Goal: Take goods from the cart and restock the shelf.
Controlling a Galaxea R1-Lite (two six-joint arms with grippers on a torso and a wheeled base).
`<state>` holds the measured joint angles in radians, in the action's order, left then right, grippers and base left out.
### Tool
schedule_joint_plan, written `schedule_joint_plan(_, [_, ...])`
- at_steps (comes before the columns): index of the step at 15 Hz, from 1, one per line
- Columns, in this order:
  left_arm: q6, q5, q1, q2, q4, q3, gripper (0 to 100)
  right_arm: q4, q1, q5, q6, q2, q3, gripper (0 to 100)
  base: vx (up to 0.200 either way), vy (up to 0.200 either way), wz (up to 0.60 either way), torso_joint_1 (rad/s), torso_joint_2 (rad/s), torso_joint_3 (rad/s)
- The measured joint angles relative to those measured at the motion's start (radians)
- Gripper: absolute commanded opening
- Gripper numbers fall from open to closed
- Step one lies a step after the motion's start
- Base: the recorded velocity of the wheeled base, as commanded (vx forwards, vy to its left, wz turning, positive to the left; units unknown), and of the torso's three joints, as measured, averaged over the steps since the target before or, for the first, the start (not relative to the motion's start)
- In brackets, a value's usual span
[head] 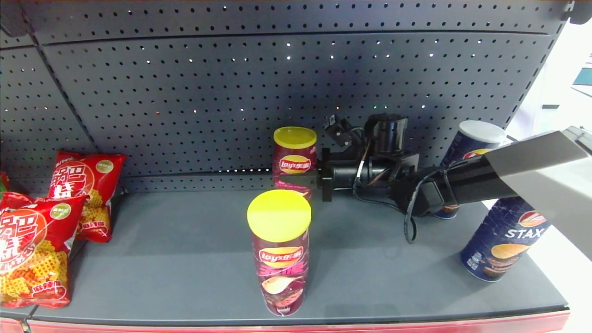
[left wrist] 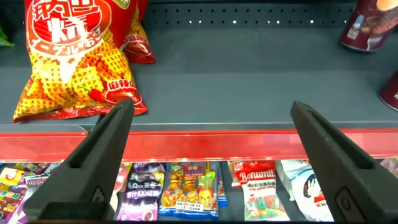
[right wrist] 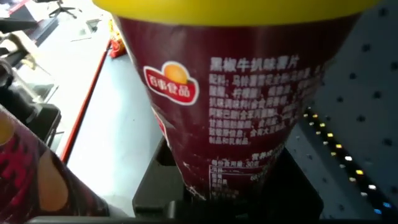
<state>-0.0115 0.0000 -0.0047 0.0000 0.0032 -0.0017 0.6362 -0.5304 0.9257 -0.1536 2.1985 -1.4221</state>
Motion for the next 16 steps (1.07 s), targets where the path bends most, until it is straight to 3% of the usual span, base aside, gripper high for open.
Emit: schedule_joint_plan(16, [0.000, 0.000, 0.000, 0.000, 0.000, -0.001, 100, 0.003, -0.035, 0.000, -0.004, 0.023, -0.002, 0, 0.000, 0.000, 0.00, 0.000, 0.00, 0.000])
